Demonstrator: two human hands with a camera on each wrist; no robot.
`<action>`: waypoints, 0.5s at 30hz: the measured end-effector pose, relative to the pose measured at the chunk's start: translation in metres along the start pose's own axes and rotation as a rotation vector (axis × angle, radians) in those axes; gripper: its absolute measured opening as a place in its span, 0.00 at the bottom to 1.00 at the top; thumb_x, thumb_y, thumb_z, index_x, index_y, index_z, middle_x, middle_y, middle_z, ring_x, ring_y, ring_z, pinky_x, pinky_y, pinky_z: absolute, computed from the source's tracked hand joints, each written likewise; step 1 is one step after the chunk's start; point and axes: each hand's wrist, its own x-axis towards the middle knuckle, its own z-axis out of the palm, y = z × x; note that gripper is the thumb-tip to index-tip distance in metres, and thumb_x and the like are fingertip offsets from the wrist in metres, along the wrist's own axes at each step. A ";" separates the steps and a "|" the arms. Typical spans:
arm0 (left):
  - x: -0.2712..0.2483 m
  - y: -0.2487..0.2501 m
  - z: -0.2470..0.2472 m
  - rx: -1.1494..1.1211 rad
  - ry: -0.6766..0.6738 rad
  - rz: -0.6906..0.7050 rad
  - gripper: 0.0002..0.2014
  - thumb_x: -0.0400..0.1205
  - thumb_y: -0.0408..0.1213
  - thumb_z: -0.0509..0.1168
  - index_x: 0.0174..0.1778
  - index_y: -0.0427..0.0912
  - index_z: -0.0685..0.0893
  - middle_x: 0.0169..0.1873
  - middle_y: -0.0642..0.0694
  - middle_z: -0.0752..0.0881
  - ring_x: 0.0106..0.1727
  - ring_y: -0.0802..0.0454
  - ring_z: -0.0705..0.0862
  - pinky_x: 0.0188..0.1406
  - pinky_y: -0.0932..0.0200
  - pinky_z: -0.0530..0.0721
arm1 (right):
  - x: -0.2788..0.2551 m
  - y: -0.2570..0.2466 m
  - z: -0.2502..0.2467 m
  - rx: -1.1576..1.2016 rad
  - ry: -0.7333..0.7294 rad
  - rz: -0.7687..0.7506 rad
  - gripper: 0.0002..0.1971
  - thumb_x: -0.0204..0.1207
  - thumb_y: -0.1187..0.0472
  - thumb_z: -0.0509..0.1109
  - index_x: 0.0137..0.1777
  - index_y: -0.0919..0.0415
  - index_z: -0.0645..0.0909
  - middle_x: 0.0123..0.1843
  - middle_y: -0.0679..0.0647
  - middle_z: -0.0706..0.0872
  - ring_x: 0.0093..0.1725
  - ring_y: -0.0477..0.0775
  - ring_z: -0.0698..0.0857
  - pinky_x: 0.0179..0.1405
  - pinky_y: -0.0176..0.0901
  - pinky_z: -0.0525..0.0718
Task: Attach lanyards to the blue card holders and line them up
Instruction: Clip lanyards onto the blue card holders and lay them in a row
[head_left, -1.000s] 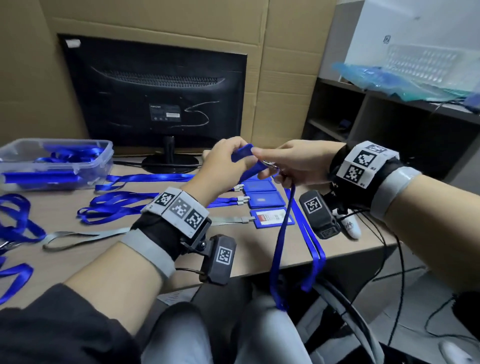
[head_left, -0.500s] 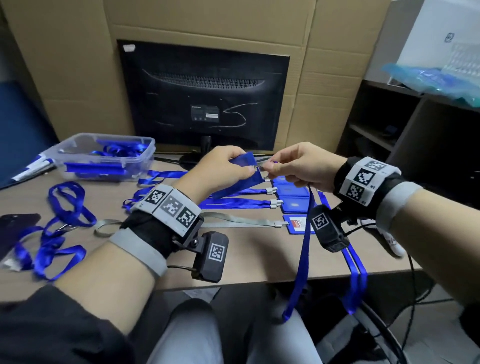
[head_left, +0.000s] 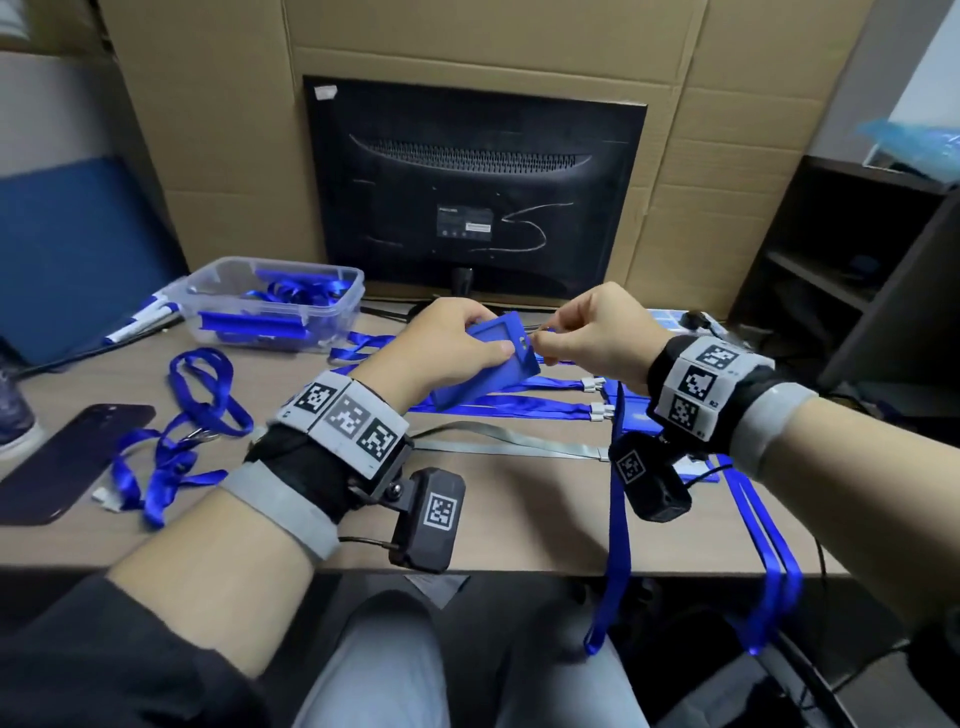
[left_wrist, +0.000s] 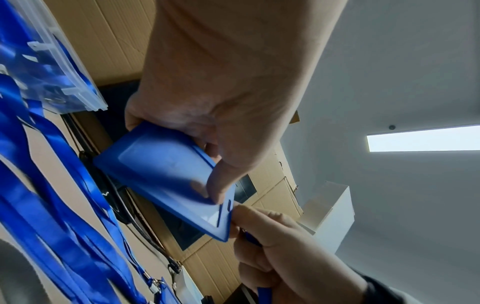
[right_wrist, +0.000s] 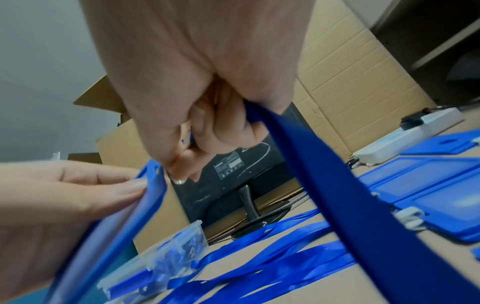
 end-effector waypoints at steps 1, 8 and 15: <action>0.000 0.001 0.000 0.013 -0.006 -0.002 0.05 0.83 0.44 0.74 0.51 0.49 0.89 0.46 0.51 0.90 0.44 0.53 0.85 0.42 0.57 0.81 | 0.001 -0.001 0.002 -0.001 0.003 -0.003 0.12 0.75 0.55 0.79 0.30 0.57 0.91 0.23 0.50 0.83 0.24 0.49 0.69 0.22 0.35 0.69; 0.000 -0.010 0.000 -0.183 -0.031 -0.269 0.15 0.89 0.49 0.66 0.41 0.45 0.79 0.41 0.46 0.85 0.39 0.50 0.83 0.35 0.58 0.76 | 0.010 -0.003 0.000 0.413 -0.100 0.042 0.10 0.90 0.58 0.65 0.54 0.63 0.85 0.44 0.55 0.94 0.35 0.51 0.91 0.32 0.37 0.82; -0.011 -0.006 0.018 -0.825 -0.370 -0.454 0.12 0.92 0.49 0.61 0.56 0.44 0.81 0.43 0.43 0.88 0.43 0.42 0.87 0.37 0.54 0.80 | 0.015 -0.011 -0.007 0.612 0.020 -0.019 0.10 0.93 0.58 0.60 0.51 0.59 0.79 0.46 0.55 0.94 0.35 0.46 0.86 0.37 0.35 0.81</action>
